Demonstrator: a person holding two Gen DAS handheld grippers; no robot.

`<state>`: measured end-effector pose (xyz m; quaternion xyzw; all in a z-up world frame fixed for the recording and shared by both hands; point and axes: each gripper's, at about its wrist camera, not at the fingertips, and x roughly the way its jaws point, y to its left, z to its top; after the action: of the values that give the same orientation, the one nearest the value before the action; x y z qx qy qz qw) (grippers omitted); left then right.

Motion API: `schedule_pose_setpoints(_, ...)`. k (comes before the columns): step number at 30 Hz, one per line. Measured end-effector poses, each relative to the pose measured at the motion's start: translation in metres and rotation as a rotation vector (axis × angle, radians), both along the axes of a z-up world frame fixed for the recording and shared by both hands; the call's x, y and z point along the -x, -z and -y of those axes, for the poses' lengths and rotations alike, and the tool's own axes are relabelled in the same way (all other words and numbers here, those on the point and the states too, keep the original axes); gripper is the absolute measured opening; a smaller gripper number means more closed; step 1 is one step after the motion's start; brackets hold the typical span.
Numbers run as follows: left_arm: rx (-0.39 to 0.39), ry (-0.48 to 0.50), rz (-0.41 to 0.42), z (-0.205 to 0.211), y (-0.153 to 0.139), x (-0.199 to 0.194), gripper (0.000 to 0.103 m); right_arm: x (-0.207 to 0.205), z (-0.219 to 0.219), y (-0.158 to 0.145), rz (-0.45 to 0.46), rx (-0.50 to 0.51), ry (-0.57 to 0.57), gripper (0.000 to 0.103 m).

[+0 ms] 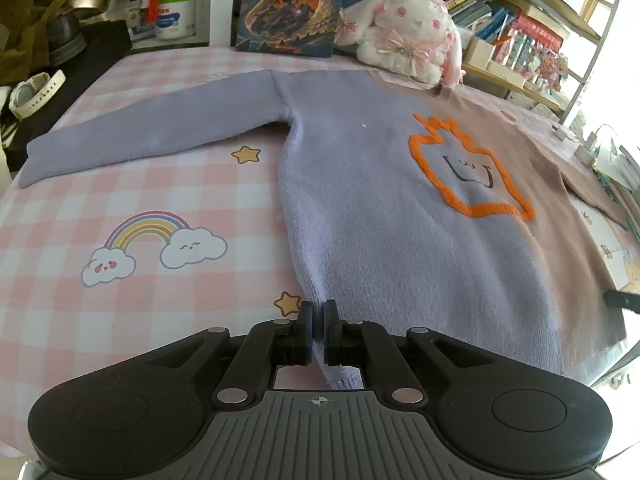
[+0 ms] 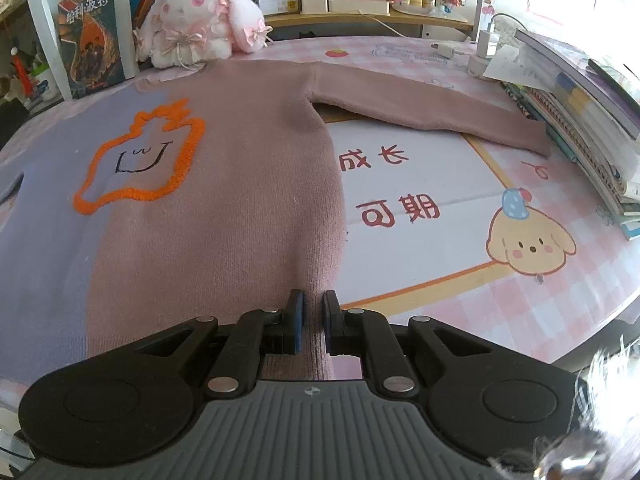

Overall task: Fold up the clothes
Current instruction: 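Keep pinching the sweatshirt hem with both grippers, holding it taut, then open both grippers and lift them off the hem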

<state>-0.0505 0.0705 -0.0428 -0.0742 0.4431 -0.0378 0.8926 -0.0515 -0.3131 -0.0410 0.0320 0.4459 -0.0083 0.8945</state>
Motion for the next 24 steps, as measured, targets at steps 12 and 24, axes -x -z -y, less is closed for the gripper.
schedule_pose_setpoints(12, -0.044, -0.07, -0.004, 0.012, -0.002, 0.003, 0.005, 0.002, 0.006, 0.001, 0.01, -0.019, -0.054, 0.011)
schedule_pose_setpoints(24, -0.12, -0.208, 0.09, 0.062, -0.036, 0.044, 0.07, 0.019, 0.013, -0.019, 0.058, -0.028, -0.045, 0.075)
